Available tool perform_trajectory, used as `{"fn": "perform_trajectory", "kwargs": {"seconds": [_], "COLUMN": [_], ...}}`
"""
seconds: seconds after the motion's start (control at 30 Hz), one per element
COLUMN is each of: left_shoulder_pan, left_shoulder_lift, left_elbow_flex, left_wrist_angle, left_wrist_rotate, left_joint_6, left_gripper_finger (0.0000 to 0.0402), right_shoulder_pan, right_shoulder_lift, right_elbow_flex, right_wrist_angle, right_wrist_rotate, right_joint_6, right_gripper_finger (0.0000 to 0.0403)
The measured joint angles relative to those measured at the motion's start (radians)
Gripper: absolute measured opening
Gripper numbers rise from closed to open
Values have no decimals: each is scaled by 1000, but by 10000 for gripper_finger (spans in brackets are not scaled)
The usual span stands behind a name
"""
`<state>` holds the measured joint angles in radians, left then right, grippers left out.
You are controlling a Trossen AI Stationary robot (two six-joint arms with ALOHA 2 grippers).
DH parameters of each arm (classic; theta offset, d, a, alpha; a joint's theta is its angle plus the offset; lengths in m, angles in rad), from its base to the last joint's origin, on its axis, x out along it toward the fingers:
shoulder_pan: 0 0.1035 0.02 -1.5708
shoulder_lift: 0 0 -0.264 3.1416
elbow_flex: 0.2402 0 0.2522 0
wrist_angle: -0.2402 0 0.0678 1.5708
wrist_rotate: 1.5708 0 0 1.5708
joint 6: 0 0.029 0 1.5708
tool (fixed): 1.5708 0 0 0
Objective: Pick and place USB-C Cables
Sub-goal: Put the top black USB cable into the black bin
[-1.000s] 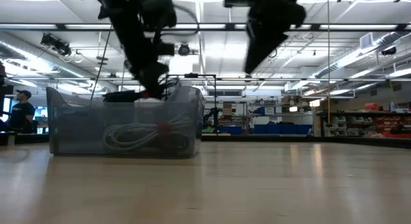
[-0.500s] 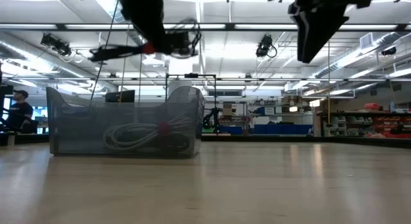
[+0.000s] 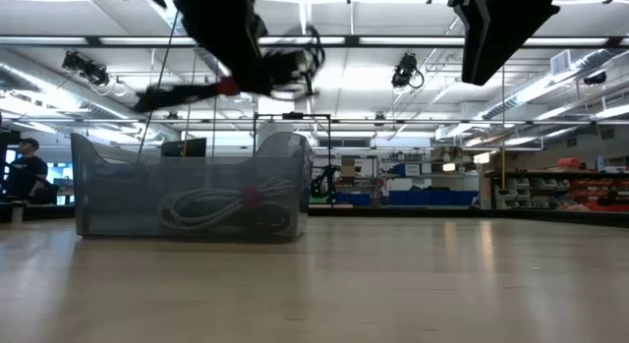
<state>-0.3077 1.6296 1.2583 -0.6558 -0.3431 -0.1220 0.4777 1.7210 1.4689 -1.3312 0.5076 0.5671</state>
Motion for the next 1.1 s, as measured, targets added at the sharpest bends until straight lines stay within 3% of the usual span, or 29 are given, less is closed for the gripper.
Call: {"fn": "perform_trajectory", "kwargs": {"seconds": [0.27, 1.1], "left_shoulder_pan": [22, 4], "left_shoulder_lift": [101, 135], "left_elbow_flex": [-1, -2], "left_wrist_angle": [-34, -50], "left_wrist_rotate": [17, 59], "left_joint_6": [-36, -102], "left_gripper_finger": [45, 46], "right_shoulder_pan": [7, 5], "right_shoulder_lift": [0, 2], "right_elbow_flex": [0, 0], "right_wrist_angle": [0, 11], "right_wrist_rotate": [0, 26], "right_joint_6": [-49, -99], "right_gripper_finger": [145, 145]}}
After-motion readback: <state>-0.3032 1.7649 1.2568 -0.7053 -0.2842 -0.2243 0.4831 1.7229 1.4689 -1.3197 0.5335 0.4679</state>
